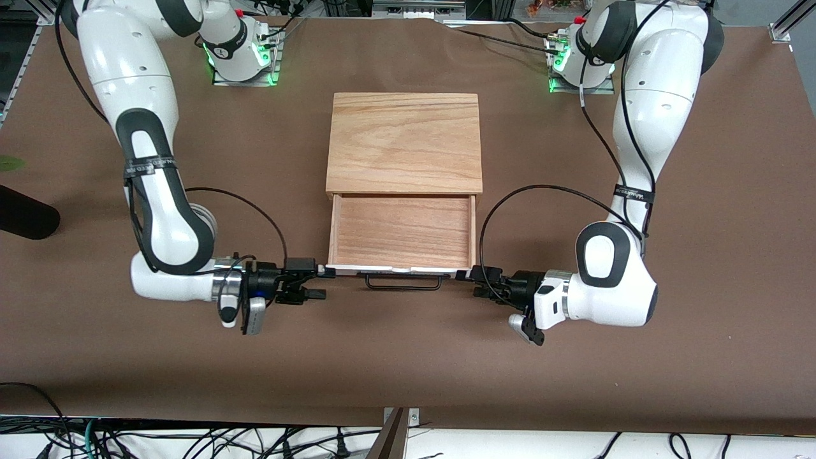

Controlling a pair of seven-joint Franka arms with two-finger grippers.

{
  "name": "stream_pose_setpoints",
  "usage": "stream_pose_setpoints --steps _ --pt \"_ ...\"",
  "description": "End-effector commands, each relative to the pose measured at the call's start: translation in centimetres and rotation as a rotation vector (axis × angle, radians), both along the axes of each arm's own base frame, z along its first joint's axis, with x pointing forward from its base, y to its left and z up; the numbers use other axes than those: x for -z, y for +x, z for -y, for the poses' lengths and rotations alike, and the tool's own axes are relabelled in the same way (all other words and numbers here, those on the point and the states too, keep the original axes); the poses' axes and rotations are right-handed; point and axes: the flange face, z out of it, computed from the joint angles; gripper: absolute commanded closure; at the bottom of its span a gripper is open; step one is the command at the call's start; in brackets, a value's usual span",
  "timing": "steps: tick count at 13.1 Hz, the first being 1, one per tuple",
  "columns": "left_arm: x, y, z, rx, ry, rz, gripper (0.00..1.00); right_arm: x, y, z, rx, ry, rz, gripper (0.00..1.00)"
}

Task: Pull top drawer with both arms simultaneously
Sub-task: 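Pull the drawer further out with both grippers holding the handle, then open both grippers and release the black handle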

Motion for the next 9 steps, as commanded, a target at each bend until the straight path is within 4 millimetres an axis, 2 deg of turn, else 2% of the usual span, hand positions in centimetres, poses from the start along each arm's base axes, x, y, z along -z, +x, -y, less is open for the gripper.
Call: stream_pose_setpoints --steps 1,3,5,9 --pt "-2.2 -0.4 -1.2 0.063 0.098 0.015 0.0 -3.6 0.2 2.2 -0.042 -0.15 0.028 0.0" --pt "-3.6 -0.4 -3.1 0.101 0.197 0.05 0.0 -6.2 -0.4 3.1 -0.117 -0.273 0.05 0.0" --pt "-5.4 -0.6 -4.8 0.146 0.299 0.083 0.0 -8.2 -0.8 5.7 -0.157 -0.409 0.031 0.0" --pt "-9.6 -1.2 -8.4 0.196 0.497 0.155 0.0 -12.3 -2.5 7.5 -0.257 -0.639 0.019 0.0"
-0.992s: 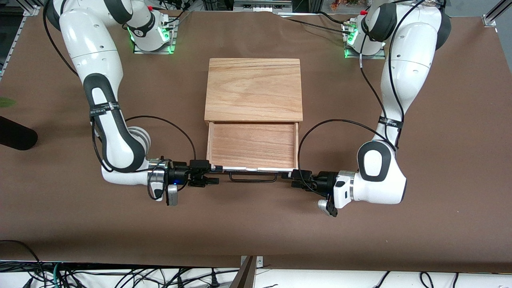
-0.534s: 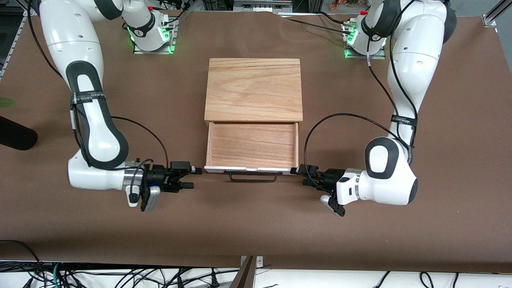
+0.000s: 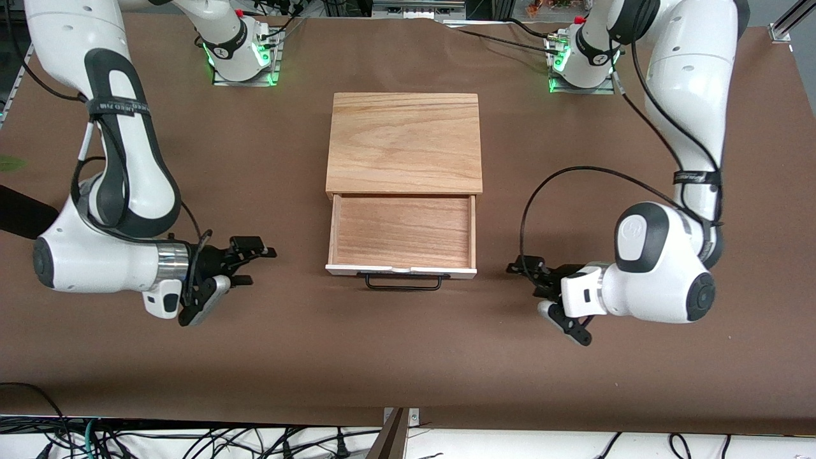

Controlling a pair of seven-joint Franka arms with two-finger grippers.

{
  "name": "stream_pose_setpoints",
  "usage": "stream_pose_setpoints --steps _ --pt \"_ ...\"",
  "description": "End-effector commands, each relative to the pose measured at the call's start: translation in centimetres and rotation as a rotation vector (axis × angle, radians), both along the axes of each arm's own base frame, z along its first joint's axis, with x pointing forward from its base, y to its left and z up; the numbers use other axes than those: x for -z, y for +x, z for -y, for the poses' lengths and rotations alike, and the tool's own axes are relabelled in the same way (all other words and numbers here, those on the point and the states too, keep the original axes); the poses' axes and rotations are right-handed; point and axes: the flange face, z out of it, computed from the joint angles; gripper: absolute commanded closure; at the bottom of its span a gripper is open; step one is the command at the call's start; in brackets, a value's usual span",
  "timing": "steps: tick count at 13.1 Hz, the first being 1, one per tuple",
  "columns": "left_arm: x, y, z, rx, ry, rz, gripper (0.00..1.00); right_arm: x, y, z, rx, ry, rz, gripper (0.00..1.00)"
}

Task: Pull top drawer with both arms simultaneously

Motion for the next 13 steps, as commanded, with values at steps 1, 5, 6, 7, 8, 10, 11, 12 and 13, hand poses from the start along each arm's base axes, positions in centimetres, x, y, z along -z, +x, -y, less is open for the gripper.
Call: stream_pose_setpoints --steps 1,5,6,7,8,10,11,12,13 --pt "-3.2 -1.2 -2.5 0.015 0.104 0.027 0.0 -2.8 -1.9 1.0 -0.032 -0.139 -0.056 0.0" --pt "-7.8 -1.7 -6.8 -0.004 0.186 0.073 0.0 -9.0 -5.5 3.6 0.009 -0.395 -0.066 0.0" --pt "-9.1 -1.7 -8.2 -0.016 0.205 0.092 0.0 -10.7 -7.1 4.2 0.038 -0.452 -0.058 0.0" --pt "-9.9 -1.8 -8.9 -0.025 0.214 0.103 0.0 -11.9 -8.9 4.9 0.073 -0.483 -0.063 0.0" --pt "-10.7 -1.8 -9.6 -0.036 0.216 0.113 0.0 -12.7 -10.6 5.6 0.104 -0.52 -0.069 0.0" --pt "-12.0 -1.8 -11.6 -0.068 0.237 0.131 0.0 -14.4 -13.6 7.1 0.188 -0.595 -0.059 0.0" --pt "-12.5 -1.9 -11.8 -0.073 0.236 0.138 0.0 -14.4 -14.7 8.4 0.241 -0.603 -0.069 0.0" --pt "-13.6 -2.0 -12.1 -0.08 0.239 0.153 0.0 -14.9 -15.4 9.5 0.263 -0.593 -0.042 0.0" --pt "-14.7 -2.2 -12.6 -0.092 0.244 0.168 0.0 -15.6 -15.7 10.2 0.284 -0.583 -0.024 0.0"
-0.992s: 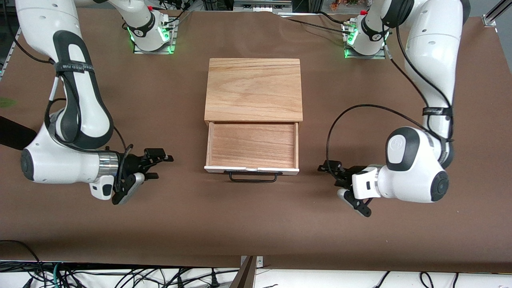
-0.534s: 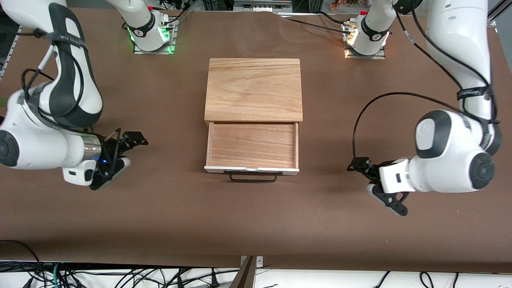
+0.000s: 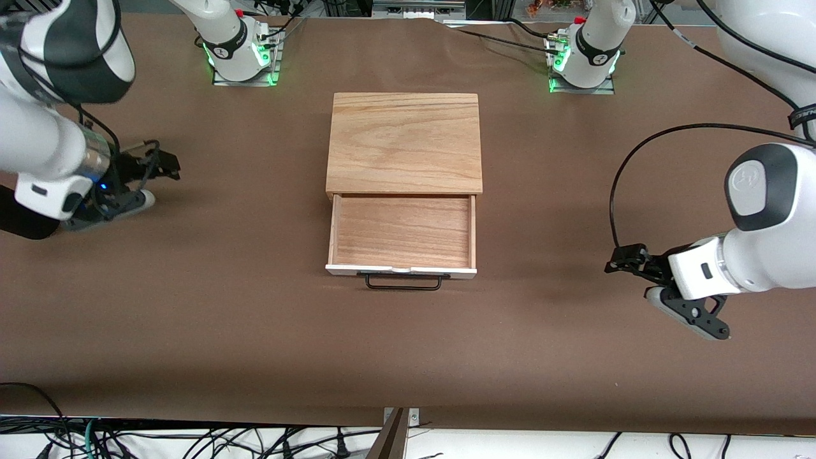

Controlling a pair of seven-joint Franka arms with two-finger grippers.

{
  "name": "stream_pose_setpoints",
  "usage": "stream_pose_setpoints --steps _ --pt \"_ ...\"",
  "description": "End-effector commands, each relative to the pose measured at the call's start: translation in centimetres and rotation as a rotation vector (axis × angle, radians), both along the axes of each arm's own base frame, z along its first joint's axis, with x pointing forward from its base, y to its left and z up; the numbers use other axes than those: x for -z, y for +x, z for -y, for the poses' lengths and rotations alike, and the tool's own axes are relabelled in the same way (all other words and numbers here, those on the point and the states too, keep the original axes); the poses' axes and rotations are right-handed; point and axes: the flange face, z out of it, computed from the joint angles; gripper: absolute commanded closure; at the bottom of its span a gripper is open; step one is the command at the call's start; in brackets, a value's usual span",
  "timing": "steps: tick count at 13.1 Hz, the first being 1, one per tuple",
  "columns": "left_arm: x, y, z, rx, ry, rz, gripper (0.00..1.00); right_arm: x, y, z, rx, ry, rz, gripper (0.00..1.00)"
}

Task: Pull top drawer with both arms simultaneously

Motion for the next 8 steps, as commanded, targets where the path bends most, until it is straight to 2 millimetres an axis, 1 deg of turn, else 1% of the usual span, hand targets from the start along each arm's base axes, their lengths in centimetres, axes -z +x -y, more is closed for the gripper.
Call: stream_pose_setpoints --steps 1,2,3,5,6,8 --pt "-3.4 -1.4 -1.2 -0.018 0.034 0.039 0.0 -1.8 -3.1 3.2 0.086 -0.005 0.06 0.0" --pt "-4.6 -1.6 -1.6 -0.026 0.034 0.055 0.0 -3.0 -3.5 4.3 0.141 -0.009 0.083 0.0" --pt "-6.2 -2.0 -2.9 -0.047 0.036 0.076 0.0 -3.8 -3.5 5.2 0.213 -0.018 0.107 0.0" --pt "-8.9 -2.9 -4.3 -0.064 0.058 0.11 0.0 -4.1 -3.5 6.1 0.328 -0.019 0.122 0.0" --pt "-10.1 -3.5 -4.9 -0.06 0.113 0.118 0.0 -5.0 -3.2 6.4 0.336 0.013 0.16 0.0" --pt "-12.0 -5.4 -5.1 -0.031 0.233 0.072 0.0 -6.1 -2.8 6.4 0.327 0.034 0.181 0.0"
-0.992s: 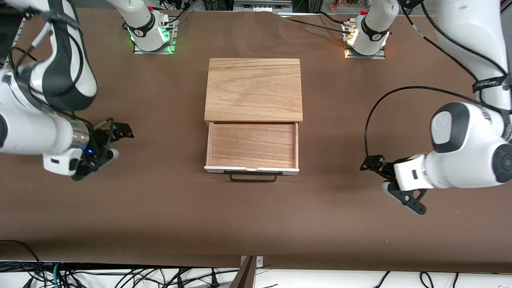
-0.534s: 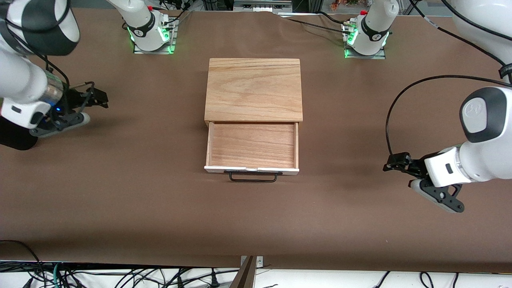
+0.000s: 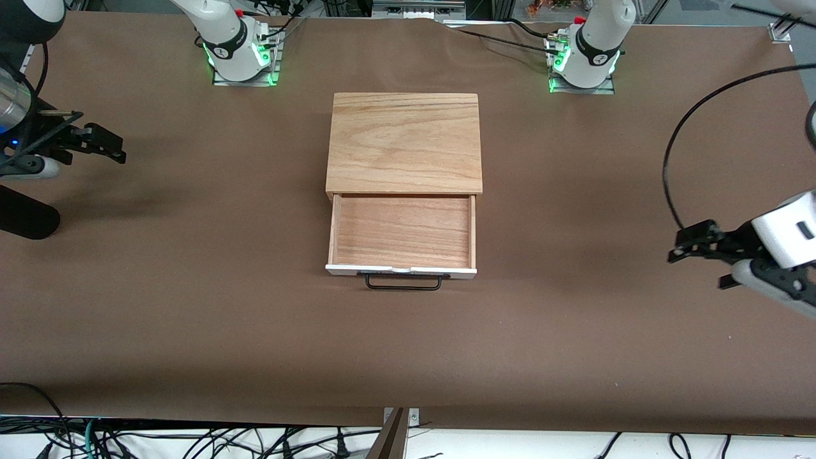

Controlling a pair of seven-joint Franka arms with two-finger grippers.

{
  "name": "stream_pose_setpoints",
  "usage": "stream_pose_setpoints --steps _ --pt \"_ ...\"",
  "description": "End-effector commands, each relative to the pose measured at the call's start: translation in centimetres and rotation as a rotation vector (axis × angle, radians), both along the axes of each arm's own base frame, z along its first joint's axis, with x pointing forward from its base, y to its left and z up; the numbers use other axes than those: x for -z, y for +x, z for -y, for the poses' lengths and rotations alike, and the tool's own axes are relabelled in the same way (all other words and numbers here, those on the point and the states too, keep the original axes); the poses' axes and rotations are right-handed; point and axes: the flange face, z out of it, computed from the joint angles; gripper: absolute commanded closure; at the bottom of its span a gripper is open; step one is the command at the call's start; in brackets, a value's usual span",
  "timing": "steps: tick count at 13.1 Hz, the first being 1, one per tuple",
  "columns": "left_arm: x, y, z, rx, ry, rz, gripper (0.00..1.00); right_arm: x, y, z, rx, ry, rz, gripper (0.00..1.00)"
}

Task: Pull top drawer with both arms simultaneously

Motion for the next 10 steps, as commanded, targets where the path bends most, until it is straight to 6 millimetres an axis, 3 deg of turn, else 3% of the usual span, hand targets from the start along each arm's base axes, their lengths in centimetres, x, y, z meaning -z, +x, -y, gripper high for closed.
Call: stream_pose_setpoints --steps 1,4,8,10 --pt "-2.1 -3.1 -0.1 -0.02 0.111 -0.077 0.0 -1.2 0.0 0.0 0.026 0.019 0.029 0.0" --pt "-3.0 -5.5 0.0 -0.18 0.112 -0.175 0.0 -1.1 0.1 -0.3 0.032 0.022 0.025 0.0" --pt "-3.9 -10.1 -0.1 -0.191 0.098 -0.222 0.0 -1.4 0.2 -0.4 0.025 0.019 0.029 0.0" --pt "-3.8 -10.5 0.1 -0.191 0.091 -0.228 0.0 -1.5 0.6 -0.6 0.02 0.016 0.032 0.0"
